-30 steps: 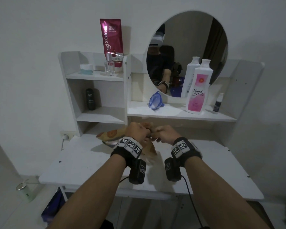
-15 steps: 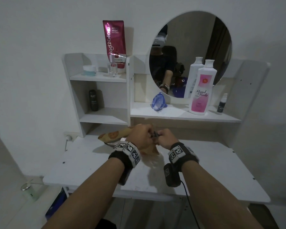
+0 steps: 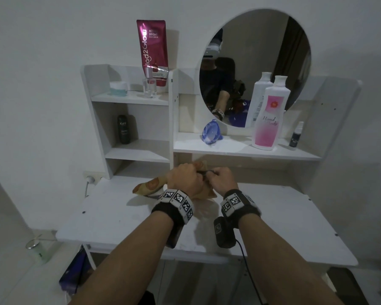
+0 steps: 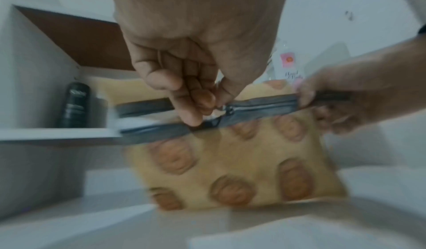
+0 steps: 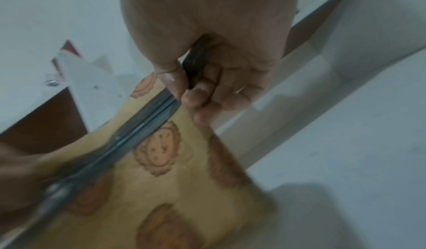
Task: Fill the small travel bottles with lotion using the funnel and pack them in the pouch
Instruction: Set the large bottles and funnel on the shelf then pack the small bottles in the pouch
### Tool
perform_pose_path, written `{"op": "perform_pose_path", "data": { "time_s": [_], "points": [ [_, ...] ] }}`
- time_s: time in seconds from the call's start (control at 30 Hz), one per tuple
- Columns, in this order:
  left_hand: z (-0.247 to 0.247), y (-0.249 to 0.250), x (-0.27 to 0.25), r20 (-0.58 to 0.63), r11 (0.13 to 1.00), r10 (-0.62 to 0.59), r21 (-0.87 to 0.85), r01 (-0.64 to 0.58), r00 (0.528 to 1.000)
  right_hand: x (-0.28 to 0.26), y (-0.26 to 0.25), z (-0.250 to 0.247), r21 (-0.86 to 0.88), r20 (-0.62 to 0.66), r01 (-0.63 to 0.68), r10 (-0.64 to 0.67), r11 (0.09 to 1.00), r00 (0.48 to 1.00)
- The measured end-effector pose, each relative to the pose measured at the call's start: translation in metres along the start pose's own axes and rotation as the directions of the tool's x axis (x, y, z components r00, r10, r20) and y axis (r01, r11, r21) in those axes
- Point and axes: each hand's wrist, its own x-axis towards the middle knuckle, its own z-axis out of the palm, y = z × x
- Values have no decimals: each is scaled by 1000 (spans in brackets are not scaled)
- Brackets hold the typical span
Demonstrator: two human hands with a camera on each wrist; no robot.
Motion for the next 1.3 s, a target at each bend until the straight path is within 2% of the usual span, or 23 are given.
{"op": "perform_pose_path", "data": {
  "time_s": [0.1, 0.2, 0.3, 0.5, 0.57, 0.63, 0.67, 0.73, 0.8, 0.93, 1.03, 1.17, 1.3],
  "points": [
    [-3, -17, -4, -14, 995, -19, 101, 21, 1000, 1, 11, -12, 48, -107, -49, 54, 998, 993],
    [-8, -62, -4, -44, 983, -82, 159, 88, 996, 2, 31, -36, 92, -168, -107, 121, 990, 978],
    [-14, -95, 0, -73, 969, -163, 176, 173, 984, 3, 44, -51, 130, -169, -136, 157, 982, 973],
    [-22, -105, 10, -78, 953, -224, 189, 236, 971, 6, 44, -60, 50, -131, -151, 156, 987, 979],
    [-21, -109, 11, -72, 956, -261, 120, 269, 963, 7, 45, -60, 70, -110, -147, 154, 987, 982],
    [-13, -116, 13, 16, 966, -249, -69, 250, 968, 5, 44, -61, 94, -66, -147, 153, 985, 986],
    [-7, -119, 15, 88, 958, -187, -204, 201, 978, 4, 42, -62, 103, -42, -148, 153, 984, 987],
    [-1, -119, 15, 209, 883, 3, -460, 96, 978, 4, 44, -65, 120, -1, -151, 152, 981, 988],
    [3, -115, 13, 263, 812, 76, -576, 93, 962, 6, 45, -67, 123, 19, -158, 157, 980, 987],
    [11, -104, 15, 268, 761, 66, -636, 126, 961, 5, 55, -70, 100, 68, -158, 152, 982, 986],
    [14, -83, 23, 273, 717, 85, -685, 131, 958, 7, 67, -83, 64, 9, -136, 136, 989, 991],
    [25, -44, 38, 376, 741, 83, -642, 195, 923, 20, 90, -109, -13, -41, -199, 199, 980, 979],
    [49, -10, 49, 438, 743, 16, -606, 282, 899, 32, 110, -129, -157, -63, -277, 270, 948, 961]
  ]
}}
